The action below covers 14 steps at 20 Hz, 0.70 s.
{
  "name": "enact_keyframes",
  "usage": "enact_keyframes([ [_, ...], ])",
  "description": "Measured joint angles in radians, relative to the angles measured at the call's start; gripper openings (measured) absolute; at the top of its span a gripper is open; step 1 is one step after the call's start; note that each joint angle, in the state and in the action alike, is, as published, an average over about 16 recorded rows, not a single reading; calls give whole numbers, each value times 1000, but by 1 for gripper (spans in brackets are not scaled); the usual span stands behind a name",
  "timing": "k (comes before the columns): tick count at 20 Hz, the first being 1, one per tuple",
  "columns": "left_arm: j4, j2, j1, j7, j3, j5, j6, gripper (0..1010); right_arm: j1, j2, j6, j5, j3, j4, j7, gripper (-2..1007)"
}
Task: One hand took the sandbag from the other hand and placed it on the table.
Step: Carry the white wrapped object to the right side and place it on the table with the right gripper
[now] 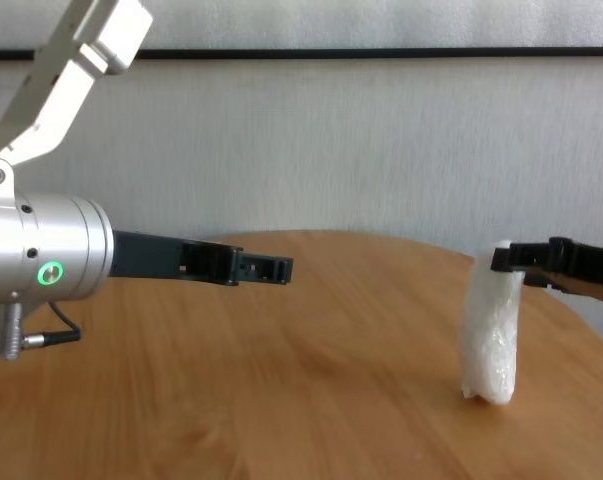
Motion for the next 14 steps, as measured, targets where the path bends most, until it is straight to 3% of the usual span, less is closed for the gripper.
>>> enact_keyframes([
  [7, -1, 1, 0, 0, 1, -1, -1, 1000, 22, -5, 13, -17, -12, 28, 6, 518],
  [14, -2, 1, 0, 1, 2, -2, -3, 1000, 20, -4, 11, -16, -12, 27, 5, 680],
])
